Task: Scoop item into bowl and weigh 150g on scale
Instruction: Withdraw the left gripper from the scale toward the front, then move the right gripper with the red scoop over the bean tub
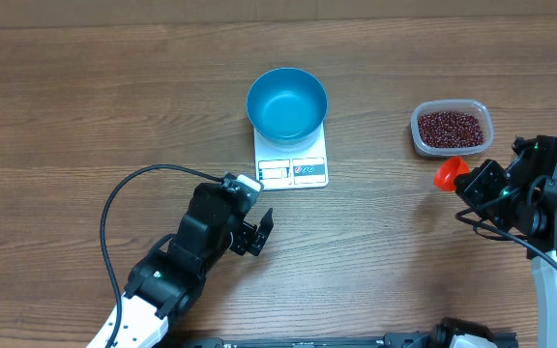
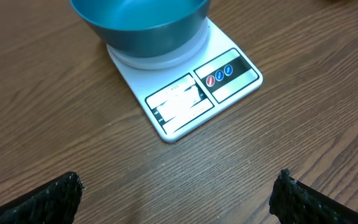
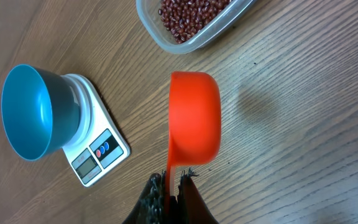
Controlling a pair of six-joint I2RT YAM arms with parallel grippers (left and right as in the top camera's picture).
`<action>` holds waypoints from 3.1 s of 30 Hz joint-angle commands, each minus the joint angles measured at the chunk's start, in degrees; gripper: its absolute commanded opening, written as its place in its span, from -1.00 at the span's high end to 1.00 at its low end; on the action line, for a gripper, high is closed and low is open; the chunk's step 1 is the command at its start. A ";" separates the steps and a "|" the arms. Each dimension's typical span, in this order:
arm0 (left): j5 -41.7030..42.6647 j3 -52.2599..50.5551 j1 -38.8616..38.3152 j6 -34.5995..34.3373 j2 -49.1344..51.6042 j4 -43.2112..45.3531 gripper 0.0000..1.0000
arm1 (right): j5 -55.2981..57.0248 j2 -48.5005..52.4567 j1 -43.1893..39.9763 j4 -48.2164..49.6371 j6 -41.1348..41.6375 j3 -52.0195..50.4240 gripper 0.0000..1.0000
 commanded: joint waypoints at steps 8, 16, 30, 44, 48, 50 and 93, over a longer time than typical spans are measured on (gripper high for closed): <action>-0.09 -0.37 -0.28 -0.81 3.54 0.04 -0.99 | 0.59 -0.46 -0.28 0.26 -0.46 1.46 0.92; -0.09 -0.37 -0.28 -0.81 7.30 0.04 -0.99 | 0.59 -0.46 -0.28 0.28 -0.46 1.46 0.93; -0.09 -0.37 -0.28 -0.81 12.52 0.07 -0.99 | 0.61 -0.46 -0.28 0.28 -0.46 1.46 0.93; -0.09 -0.37 -0.28 -0.81 14.03 0.07 -0.99 | 0.61 -0.46 -0.28 0.28 -0.46 1.46 0.93; -0.09 -0.37 -0.28 -0.83 14.03 0.07 -0.99 | 0.61 -0.46 -0.28 0.28 -0.46 1.46 0.93; 0.11 -0.37 -0.28 -0.79 14.01 0.09 -0.99 | 0.61 -0.46 -0.28 0.28 -0.46 1.46 0.93; -0.13 -0.37 -0.26 -0.79 14.03 12.26 -0.99 | 0.57 -0.44 -0.28 0.31 -2.01 1.70 0.93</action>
